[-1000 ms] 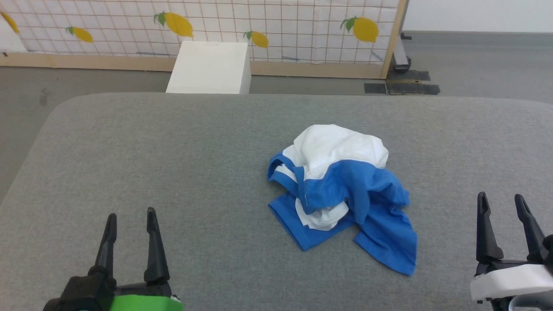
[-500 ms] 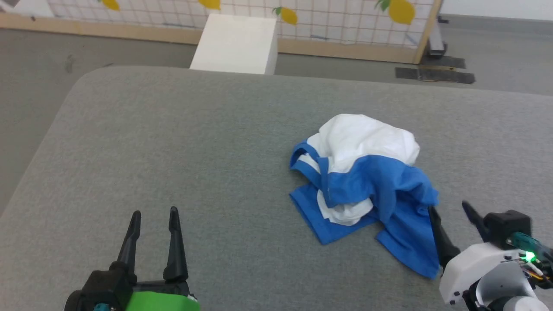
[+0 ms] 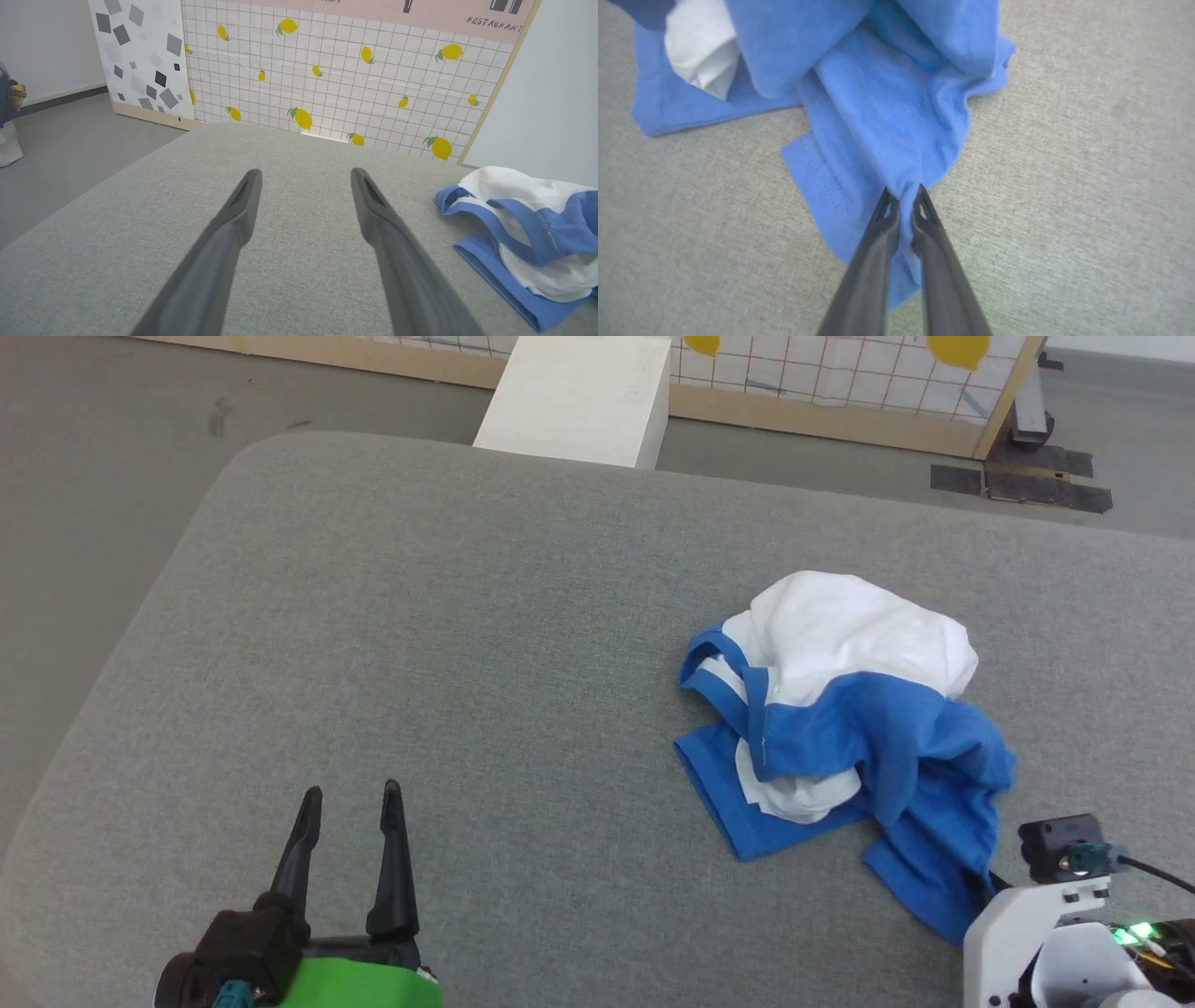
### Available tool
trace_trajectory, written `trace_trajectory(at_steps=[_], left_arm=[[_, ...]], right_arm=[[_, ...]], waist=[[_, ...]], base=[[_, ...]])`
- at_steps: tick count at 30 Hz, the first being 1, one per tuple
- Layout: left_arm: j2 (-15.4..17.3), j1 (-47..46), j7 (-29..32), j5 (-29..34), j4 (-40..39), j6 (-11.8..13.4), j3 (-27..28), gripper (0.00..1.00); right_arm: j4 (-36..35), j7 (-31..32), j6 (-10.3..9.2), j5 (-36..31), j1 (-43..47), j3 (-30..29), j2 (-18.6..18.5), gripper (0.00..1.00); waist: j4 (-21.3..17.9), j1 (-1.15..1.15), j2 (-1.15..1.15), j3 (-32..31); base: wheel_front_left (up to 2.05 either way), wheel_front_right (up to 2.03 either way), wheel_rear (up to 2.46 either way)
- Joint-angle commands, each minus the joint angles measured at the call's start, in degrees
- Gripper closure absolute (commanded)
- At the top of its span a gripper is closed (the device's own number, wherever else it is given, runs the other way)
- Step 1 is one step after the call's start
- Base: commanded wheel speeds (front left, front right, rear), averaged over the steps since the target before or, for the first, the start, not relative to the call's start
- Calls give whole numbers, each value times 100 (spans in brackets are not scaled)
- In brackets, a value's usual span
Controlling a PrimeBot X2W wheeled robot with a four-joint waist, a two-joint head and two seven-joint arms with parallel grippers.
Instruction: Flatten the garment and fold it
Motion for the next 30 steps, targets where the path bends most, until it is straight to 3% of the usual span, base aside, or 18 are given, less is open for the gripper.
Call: trace_trajectory(at_steps=[1, 6, 10, 14, 19, 23, 28, 29, 30], left_arm=[[-29, -62, -26, 63, 11, -26, 62, 0], [-71, 40, -26, 79, -3, -37, 222, 0], [-99, 38, -26, 102, -20, -66, 297, 0], [-127, 4, -26, 113, -15, -101, 347, 0], [-171, -14, -26, 133, -1, -168, 342, 0], [-184, -33, -26, 158, 24, -201, 339, 0], [-164, -56, -26, 185, 42, -226, 353, 0], [-159, -64, -26, 188, 48, -233, 347, 0], [-154, -72, -26, 190, 56, -238, 339, 0]], right_arm=[[-47, -65, -10, 12, -45, -43, 32, 100], [-356, -124, -10, 216, -402, -153, -188, 100], [-647, 33, -10, 232, -909, -529, -694, 100], [-708, 224, -10, 206, -1317, -1115, -1263, 100], [-266, 250, -10, -33, -1296, -2066, -1838, 100], [266, 159, -10, -238, -848, -2723, -1899, 100], [859, -99, -10, -326, -397, -3131, -1480, 99], [970, -192, -10, -344, -364, -3154, -1387, 71], [1051, -269, -10, -365, -351, -3152, -1330, 59]], waist=[[-45, 0, 0, -62], [-275, 0, 0, -201], [-415, 0, 0, -264], [-477, 0, 0, -260], [-426, 0, 0, -148], [-320, 0, 0, -33], [-235, 0, 0, 62], [-227, 0, 0, 76], [-226, 0, 0, 86]], base=[[0, 0, 0], [0, 0, 0], [0, 0, 0], [0, 0, 0], [0, 0, 0], [0, 0, 0], [0, 0, 0], [0, 0, 0], [0, 0, 0]])
